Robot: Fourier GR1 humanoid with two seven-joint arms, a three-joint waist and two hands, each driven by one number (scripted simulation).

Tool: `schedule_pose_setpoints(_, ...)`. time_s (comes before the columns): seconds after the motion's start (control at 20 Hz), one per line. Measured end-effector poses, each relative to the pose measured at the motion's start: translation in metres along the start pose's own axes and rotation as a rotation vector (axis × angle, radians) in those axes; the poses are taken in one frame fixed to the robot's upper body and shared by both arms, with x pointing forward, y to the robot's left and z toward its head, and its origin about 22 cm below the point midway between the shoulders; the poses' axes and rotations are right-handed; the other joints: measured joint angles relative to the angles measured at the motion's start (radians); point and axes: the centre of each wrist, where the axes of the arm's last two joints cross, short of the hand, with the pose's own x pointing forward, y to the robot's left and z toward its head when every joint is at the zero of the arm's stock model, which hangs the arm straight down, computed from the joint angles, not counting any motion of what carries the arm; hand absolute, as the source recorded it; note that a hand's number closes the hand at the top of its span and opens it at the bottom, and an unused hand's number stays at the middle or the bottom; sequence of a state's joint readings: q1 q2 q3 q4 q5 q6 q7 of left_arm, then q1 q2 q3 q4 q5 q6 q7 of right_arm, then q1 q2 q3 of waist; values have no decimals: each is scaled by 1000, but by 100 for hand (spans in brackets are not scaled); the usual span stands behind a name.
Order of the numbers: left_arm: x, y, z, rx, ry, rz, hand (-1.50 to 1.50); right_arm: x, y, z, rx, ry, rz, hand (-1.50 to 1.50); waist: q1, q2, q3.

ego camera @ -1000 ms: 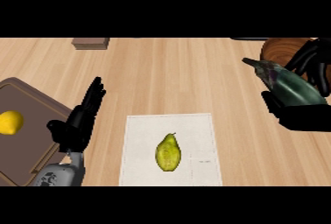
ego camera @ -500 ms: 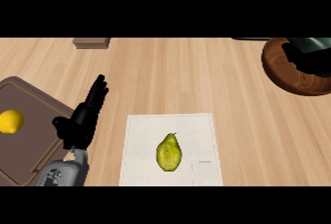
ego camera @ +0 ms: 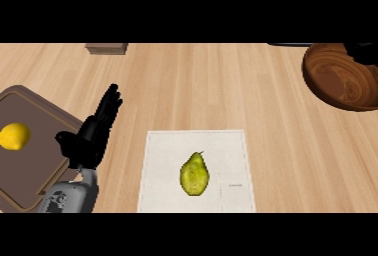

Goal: Pick the eggplant from the placemat and place it in the bowl

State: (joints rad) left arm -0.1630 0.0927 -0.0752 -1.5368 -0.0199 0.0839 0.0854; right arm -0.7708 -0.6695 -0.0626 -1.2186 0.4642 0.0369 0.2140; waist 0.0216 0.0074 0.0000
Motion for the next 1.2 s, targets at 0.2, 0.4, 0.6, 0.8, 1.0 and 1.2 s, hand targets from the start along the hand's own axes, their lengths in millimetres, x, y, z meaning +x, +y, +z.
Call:
schedule_pose_setpoints(0.2,-5,-6,2,-1,2,0,0,-34,23,-11,-12,38,37,150,4,1,0)
schedule_pose_setpoints(0.4,-2,-1,-4,-7,1,3,0,-69,35,-15,-13,67,77,150,6,3,1)
schedule_pose_setpoints(0.6,-3,-13,-6,-22,-4,9,0,-102,40,-15,-10,104,97,150,18,8,2)
schedule_pose_setpoints(0.8,3,-14,-6,-27,-8,10,0,-127,50,-6,64,157,42,-150,23,9,2)
schedule_pose_setpoints(1.0,4,-9,-9,-28,-13,11,0,-144,52,1,165,193,-49,-150,28,14,3)
schedule_pose_setpoints(1.2,5,-13,-8,-33,-19,7,0,-154,50,6,202,151,-144,-150,29,14,4)
